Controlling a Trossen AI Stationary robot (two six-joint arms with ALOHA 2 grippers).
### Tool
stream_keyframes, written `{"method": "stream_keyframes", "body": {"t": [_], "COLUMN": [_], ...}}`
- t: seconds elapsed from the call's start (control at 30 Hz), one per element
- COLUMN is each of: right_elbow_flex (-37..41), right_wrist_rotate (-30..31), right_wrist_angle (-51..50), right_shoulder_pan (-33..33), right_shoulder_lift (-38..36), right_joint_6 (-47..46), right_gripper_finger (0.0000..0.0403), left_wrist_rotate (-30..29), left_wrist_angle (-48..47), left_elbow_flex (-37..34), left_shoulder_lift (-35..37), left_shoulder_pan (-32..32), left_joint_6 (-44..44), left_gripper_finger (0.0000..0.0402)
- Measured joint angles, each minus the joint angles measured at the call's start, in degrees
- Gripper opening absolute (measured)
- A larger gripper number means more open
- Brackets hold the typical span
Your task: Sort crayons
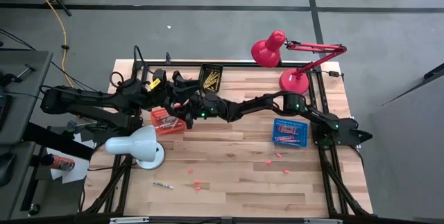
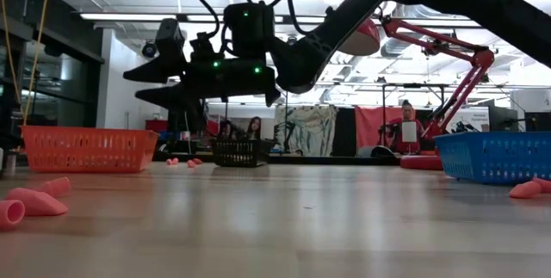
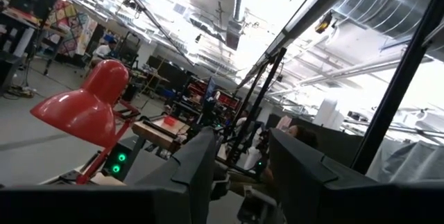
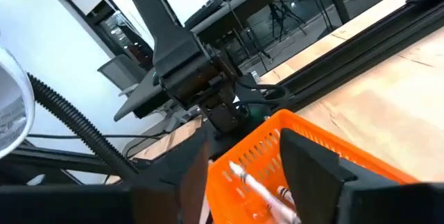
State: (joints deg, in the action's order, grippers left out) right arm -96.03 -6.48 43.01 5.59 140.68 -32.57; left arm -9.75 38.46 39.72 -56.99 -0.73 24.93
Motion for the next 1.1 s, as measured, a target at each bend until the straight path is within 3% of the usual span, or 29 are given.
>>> {"method": "stream_keyframes", "body": {"t": [0.13, 0.33, 0.43, 0.53, 0.7, 0.8, 0.93, 1.1], "right_elbow_flex": [0.0, 0.0, 0.0, 0.0, 0.4, 4.3, 18.1, 39.5], "right_wrist_rotate": [-2.1, -18.9, -28.2, -33.3, -30.7, -27.5, -26.8, -22.4], "right_wrist_angle": [-0.4, -2.0, -8.8, -23.0, -56.6, -67.6, -65.2, -48.0], "right_shoulder_pan": [1.0, 5.8, 8.4, 10.3, 11.2, 11.1, 10.8, 7.7], "right_shoulder_lift": [-0.4, -4.2, -7.5, -12.0, -19.8, -24.8, -33.9, -48.0], "right_joint_6": [-3.2, -8.3, -7.3, 0.3, 22.0, 30.1, 28.5, 15.8], "right_gripper_finger": [0.0186, 0.0188, 0.0188, 0.0188, 0.0188, 0.0188, 0.0188, 0.0188], "left_wrist_rotate": [0.4, 0.6, 0.6, 0.6, 0.6, 0.4, 0.4, 0.3], "left_wrist_angle": [0.0, 0.0, 0.4, 0.3, 0.4, 0.4, 0.2, -1.5], "left_elbow_flex": [0.0, 0.0, 0.0, 0.0, 0.0, 0.0, 0.0, 0.0], "left_shoulder_lift": [0.0, 0.0, 0.0, 0.0, 0.0, 0.0, 0.0, 0.0], "left_shoulder_pan": [0.0, 0.0, 0.0, 0.0, 0.0, 0.0, 0.0, 0.0], "left_joint_6": [0.0, 0.0, 0.0, 0.3, 0.4, 0.3, -1.1, -5.4], "left_gripper_finger": [0.0124, 0.0124, 0.0124, 0.0124, 0.0124, 0.0124, 0.0124, 0.0124]}}
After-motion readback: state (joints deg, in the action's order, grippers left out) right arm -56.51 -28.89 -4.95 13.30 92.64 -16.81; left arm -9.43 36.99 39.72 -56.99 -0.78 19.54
